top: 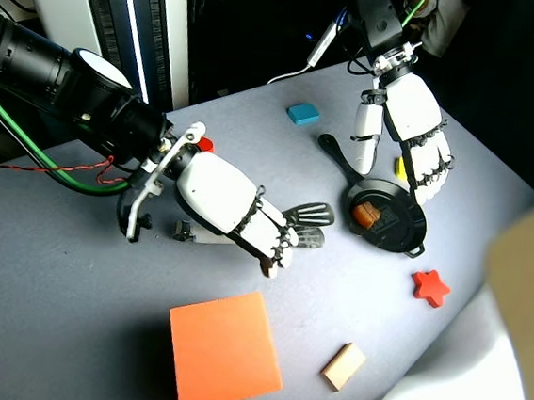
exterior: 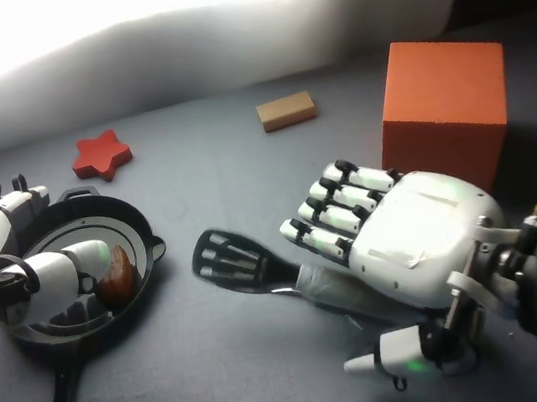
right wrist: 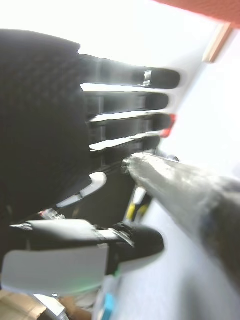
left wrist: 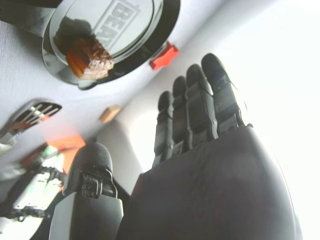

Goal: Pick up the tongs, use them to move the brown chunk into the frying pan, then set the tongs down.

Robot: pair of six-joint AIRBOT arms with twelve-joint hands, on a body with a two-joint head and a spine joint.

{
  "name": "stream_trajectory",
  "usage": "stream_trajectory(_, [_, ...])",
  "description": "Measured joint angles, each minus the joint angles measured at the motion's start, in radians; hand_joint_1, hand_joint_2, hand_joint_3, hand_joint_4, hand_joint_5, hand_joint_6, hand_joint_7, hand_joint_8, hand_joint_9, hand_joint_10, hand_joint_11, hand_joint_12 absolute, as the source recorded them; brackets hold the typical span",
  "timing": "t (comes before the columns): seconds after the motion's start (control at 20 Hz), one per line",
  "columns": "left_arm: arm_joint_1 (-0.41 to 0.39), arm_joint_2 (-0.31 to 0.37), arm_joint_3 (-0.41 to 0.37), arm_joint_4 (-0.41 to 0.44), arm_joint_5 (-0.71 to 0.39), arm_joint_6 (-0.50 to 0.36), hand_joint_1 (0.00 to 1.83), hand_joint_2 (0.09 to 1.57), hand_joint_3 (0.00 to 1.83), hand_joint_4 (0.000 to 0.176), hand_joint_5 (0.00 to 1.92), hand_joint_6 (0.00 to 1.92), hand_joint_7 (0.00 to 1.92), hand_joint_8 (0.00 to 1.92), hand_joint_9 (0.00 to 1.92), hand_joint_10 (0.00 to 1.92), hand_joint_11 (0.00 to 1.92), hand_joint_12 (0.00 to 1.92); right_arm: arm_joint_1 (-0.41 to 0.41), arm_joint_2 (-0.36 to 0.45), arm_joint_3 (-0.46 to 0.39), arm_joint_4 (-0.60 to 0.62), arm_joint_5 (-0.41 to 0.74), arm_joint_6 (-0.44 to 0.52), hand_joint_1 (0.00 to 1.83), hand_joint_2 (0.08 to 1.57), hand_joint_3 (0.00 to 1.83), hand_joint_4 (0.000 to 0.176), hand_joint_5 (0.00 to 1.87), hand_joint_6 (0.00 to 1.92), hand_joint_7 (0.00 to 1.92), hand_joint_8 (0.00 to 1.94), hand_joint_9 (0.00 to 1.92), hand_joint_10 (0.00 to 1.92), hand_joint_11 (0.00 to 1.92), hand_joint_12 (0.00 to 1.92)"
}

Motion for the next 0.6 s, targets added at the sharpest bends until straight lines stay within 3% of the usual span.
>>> stream_trajectory(0.15, [0.000,0.000,0.000,0.007,0.000,0.000,0.01,1.31,0.00,0.023,0.15,0.00,0.18,0.00,0.16,0.00,0.00,0.50,0.000,0.042,-0.056,0.000,-0.008,-0.008,0.25,0.95,0.00,0.000,0.00,0.00,0.00,0.00,0.00,0.00,0.00,0.00])
stream_trajectory(0.25, [-0.001,0.000,0.000,0.009,0.000,0.000,0.01,1.30,0.00,0.027,0.17,0.01,0.19,0.00,0.18,0.01,0.00,0.58,0.000,0.066,-0.084,0.000,-0.011,-0.010,0.22,0.94,0.00,0.000,0.00,0.00,0.00,0.00,0.00,0.00,0.00,0.00])
stream_trajectory(0.45, [-0.026,0.000,0.000,0.023,0.000,-0.007,0.04,1.31,0.00,0.016,0.15,0.00,0.16,0.00,0.15,0.00,0.00,0.44,0.027,0.148,-0.163,0.045,-0.023,-0.060,0.13,0.97,0.00,0.000,0.00,0.00,0.00,0.00,0.00,0.00,0.00,0.00])
stream_trajectory(0.55, [-0.045,0.000,0.000,0.021,0.002,-0.006,0.07,1.32,0.00,0.009,0.16,0.01,0.17,0.01,0.16,0.01,0.00,0.41,0.083,0.201,-0.217,0.238,-0.041,-0.182,0.17,1.01,0.00,0.000,0.11,0.02,0.18,0.01,0.13,0.05,0.00,0.45])
stream_trajectory(0.6, [-0.058,0.000,0.002,0.026,0.001,-0.005,0.07,1.32,0.00,0.011,0.15,0.01,0.17,0.00,0.16,0.00,0.00,0.41,0.101,0.231,-0.235,0.304,-0.040,-0.198,0.16,1.03,0.01,0.000,0.18,0.05,0.25,0.03,0.20,0.08,0.00,0.66])
